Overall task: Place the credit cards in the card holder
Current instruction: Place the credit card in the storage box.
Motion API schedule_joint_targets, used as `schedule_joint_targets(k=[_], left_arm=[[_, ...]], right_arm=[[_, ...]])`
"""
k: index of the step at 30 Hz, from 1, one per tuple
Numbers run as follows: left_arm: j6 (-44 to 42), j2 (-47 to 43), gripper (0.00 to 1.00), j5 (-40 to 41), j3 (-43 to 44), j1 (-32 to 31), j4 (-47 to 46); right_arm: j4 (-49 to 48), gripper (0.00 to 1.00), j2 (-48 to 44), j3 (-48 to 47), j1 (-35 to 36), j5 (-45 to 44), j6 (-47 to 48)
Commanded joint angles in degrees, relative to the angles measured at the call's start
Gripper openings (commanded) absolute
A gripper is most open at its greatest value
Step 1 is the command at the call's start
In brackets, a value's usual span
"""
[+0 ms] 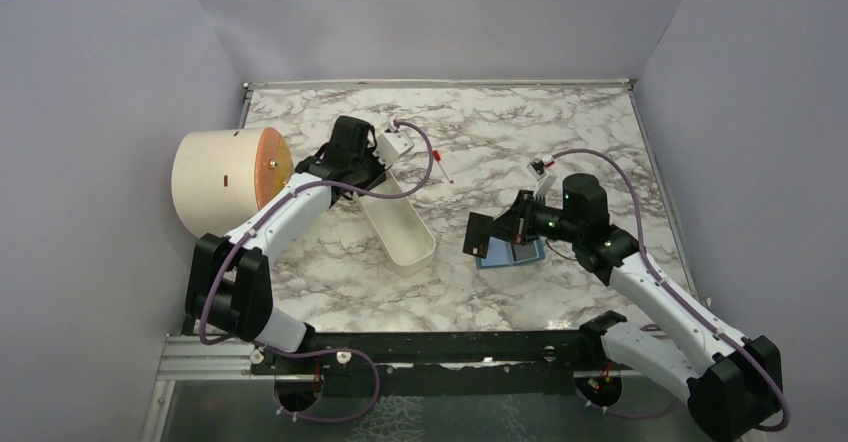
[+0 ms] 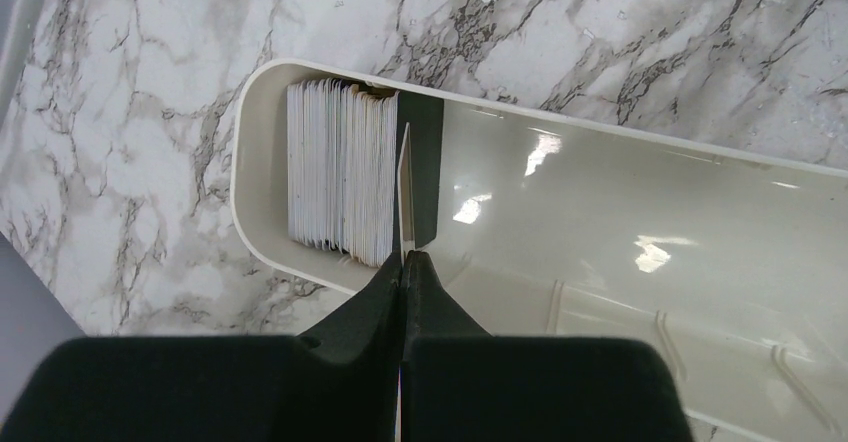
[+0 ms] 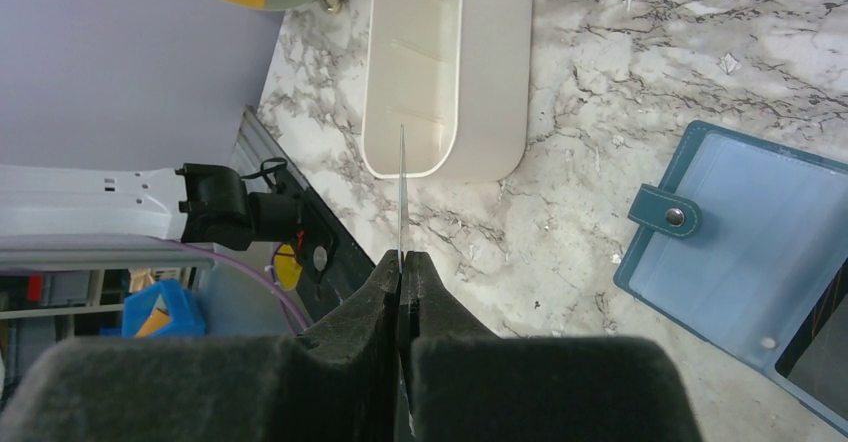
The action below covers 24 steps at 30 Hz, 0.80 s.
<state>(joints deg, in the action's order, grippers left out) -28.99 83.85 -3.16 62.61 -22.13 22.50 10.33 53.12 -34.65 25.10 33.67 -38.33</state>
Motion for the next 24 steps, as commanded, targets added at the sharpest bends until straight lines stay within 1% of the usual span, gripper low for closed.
schedule_joint_targets(k=[1,8,18,22,24], left_arm=[[-5.1,2.5,0.00,1.0,1.0,0.8,0.5],[-7.0,4.0,0.00,-3.2,0.1,1.0,-2.0],[-10.9,9.0,0.00,-2.0,-0.6,1.7,-4.2],[-11.4,9.7,0.00,-1.3,-1.1,1.7,-6.0],[-11.4,9.7,0.03,-0.9,-1.8,1.8,-7.8]], right_arm=[[2.0,0.01,-0.5,-1.8,0.0,-1.8,1.6],[3.2,0.01,-1.0,-2.1,0.0,-2.8,2.3],[5.0,0.01,-1.8,-3.1,0.0,-3.9,2.7],[5.8,0.01,-2.0,-3.3,0.0,-4.3,3.1],[6.2,0.01,-2.1,-3.1,0.0,-4.8,3.1]])
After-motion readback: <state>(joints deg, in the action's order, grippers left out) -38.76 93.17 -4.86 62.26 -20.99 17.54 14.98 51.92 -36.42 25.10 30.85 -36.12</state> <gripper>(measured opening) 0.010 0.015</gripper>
